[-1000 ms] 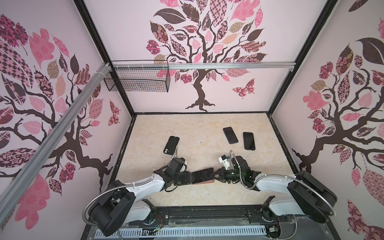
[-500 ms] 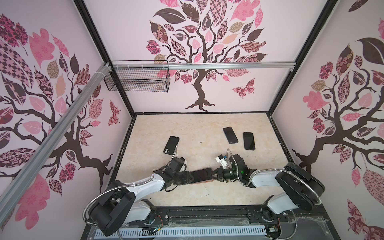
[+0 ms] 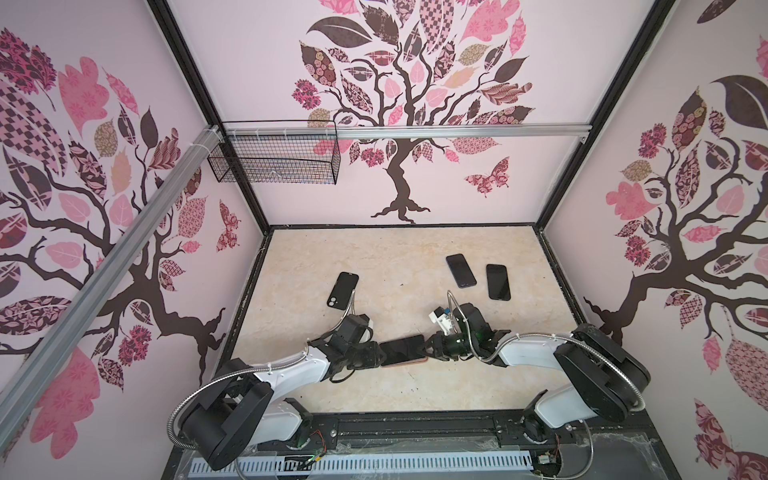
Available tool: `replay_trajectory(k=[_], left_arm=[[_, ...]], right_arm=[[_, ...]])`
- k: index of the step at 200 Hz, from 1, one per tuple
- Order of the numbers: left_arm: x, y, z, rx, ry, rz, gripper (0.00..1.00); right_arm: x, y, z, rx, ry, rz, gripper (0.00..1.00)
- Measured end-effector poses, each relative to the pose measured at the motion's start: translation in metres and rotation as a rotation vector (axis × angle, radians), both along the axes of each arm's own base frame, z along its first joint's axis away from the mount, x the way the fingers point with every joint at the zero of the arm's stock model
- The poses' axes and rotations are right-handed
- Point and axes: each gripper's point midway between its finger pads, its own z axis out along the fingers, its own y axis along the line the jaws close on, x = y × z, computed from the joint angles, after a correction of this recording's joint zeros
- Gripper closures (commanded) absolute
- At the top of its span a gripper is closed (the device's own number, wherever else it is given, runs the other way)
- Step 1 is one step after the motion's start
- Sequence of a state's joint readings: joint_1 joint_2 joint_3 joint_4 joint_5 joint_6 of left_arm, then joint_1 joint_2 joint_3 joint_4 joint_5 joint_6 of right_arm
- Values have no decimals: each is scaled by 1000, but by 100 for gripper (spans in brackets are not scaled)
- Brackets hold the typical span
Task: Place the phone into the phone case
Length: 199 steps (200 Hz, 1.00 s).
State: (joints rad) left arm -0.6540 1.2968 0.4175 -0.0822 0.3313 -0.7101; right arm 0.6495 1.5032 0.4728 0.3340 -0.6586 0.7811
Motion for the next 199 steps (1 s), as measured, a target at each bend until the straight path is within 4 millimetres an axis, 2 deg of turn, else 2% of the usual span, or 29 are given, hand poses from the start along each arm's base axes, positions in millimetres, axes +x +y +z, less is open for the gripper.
replay_trajectory(k=[60, 141, 199], left_arm=[[3, -13, 1, -31, -20, -31, 71], [-7, -23, 2, -64, 4, -79, 71], [-9, -24, 2, -70, 10, -86, 71]], right_arm=[[-9, -17, -23, -133, 47, -8, 67], [-12, -25, -19, -224, 22, 3, 56], [-11, -35, -9, -286, -11, 4, 54]])
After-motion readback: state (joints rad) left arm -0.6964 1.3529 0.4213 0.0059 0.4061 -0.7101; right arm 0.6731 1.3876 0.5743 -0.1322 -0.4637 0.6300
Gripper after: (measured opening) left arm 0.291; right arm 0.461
